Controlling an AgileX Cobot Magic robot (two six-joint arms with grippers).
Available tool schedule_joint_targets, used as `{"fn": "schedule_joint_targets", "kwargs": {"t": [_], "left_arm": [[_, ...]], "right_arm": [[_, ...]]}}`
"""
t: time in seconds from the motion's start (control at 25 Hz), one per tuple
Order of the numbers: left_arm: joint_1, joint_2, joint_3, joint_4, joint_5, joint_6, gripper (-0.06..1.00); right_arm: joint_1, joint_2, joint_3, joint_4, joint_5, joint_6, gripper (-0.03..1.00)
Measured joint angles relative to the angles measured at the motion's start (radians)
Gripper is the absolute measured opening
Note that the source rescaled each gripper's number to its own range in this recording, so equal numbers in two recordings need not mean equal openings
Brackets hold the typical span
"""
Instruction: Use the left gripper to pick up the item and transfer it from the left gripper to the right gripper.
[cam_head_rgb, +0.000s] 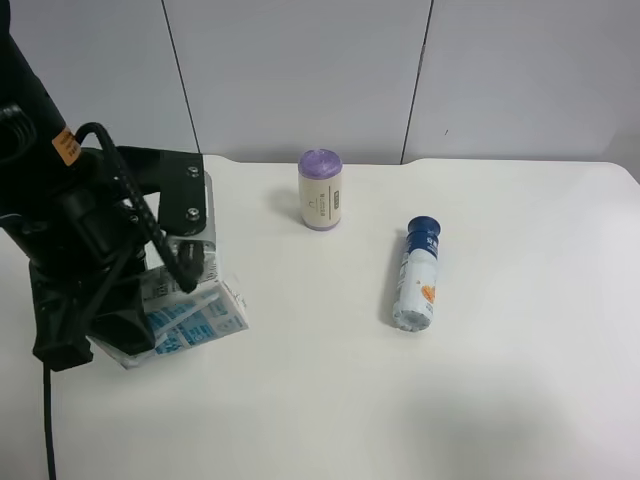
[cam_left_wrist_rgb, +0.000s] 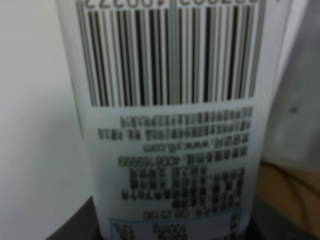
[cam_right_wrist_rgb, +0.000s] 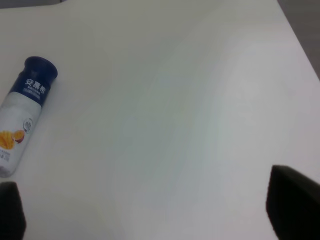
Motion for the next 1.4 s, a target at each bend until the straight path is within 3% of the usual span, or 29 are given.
{"fn": "schedule_joint_targets", "kwargs": {"t": [0.24, 0.6, 1.4], "left_arm": [[-0.001, 0.001, -0.014, -0.164, 0.021, -0.036, 0.0], [-0.001, 0.001, -0.014, -0.3, -0.012, -0.041, 0.0], [-0.001, 0.048, -0.014, -0.33, -0.053, -0.006, 0.0]], "right_arm": [[0.0, 0.0, 0.0, 0.0, 0.0, 0.0, 0.93], [0.0, 0.0, 0.0, 0.0, 0.0, 0.0, 0.93], [0.0, 0.0, 0.0, 0.0, 0.0, 0.0, 0.93]]}}
